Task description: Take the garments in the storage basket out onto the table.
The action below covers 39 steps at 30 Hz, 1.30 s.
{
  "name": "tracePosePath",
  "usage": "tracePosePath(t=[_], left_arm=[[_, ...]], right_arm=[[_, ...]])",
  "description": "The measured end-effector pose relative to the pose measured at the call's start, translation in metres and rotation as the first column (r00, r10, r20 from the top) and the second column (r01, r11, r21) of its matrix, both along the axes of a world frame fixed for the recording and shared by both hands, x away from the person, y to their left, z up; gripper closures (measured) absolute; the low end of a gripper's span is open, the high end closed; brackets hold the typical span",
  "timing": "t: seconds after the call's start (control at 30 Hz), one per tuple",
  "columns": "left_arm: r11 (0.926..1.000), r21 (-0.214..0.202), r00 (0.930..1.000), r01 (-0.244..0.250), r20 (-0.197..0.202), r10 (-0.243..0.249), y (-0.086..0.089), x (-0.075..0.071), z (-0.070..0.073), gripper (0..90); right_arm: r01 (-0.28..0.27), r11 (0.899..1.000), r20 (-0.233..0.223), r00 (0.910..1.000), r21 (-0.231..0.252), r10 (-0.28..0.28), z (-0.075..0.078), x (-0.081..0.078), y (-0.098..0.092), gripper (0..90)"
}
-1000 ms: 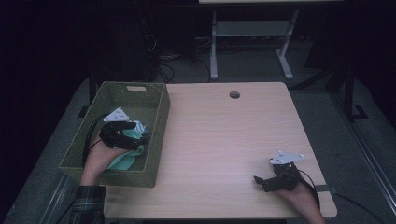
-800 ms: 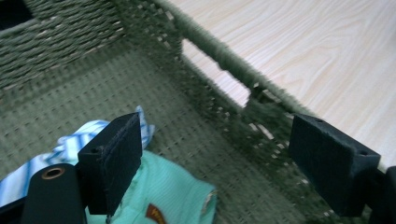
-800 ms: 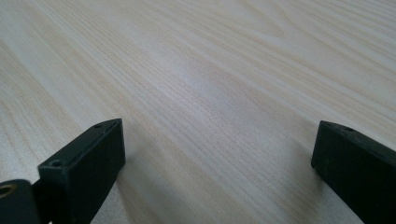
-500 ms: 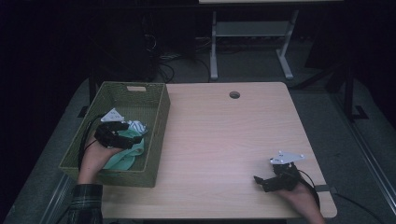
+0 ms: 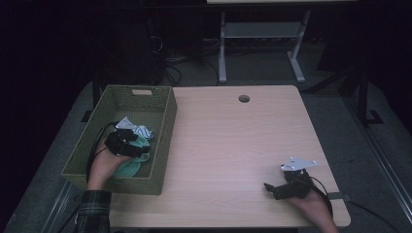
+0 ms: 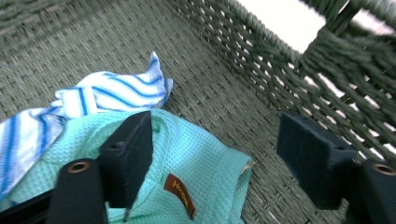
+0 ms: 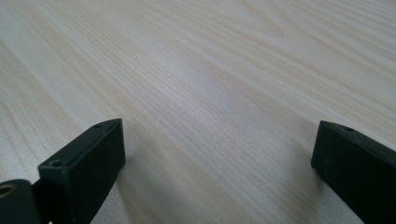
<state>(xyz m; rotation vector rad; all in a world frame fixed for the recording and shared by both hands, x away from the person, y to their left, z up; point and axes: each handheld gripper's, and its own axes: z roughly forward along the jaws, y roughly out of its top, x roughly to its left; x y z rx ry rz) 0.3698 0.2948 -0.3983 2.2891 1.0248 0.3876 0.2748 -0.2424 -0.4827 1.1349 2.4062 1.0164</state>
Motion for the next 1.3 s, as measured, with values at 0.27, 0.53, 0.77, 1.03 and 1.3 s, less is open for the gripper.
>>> tracePosePath(t=[0.27,0.53,0.77,1.03,1.3], left_arm=[[0.9974,0.068,0.9975,0.021,-0.069,-0.016,-0.006,0.003,-0.009,34.6],[0.9950,0.095,0.9932,0.031,-0.115,-0.020,-0.009,0.005,-0.016,35.4],[0.9911,0.127,0.9861,0.041,-0.165,-0.019,-0.011,0.007,-0.021,35.4],[0.9829,0.181,0.9782,0.033,-0.208,0.005,-0.012,0.009,-0.028,35.5],[0.9758,0.217,0.9746,0.024,-0.223,0.025,-0.012,0.010,-0.029,52.4]], right_arm=[[0.000,1.000,0.000,1.0000,0.000,0.000,0.000,0.000,0.000,2.6],[0.000,1.000,0.000,1.0000,0.000,0.000,0.000,0.000,0.000,2.6],[0.002,1.000,0.000,1.0000,0.000,-0.002,0.000,0.000,0.000,2.6],[0.002,1.000,0.001,1.0000,0.000,-0.002,0.000,0.000,0.000,2.6],[0.000,1.000,0.003,1.0000,-0.001,0.000,0.000,0.000,0.000,2.6]])
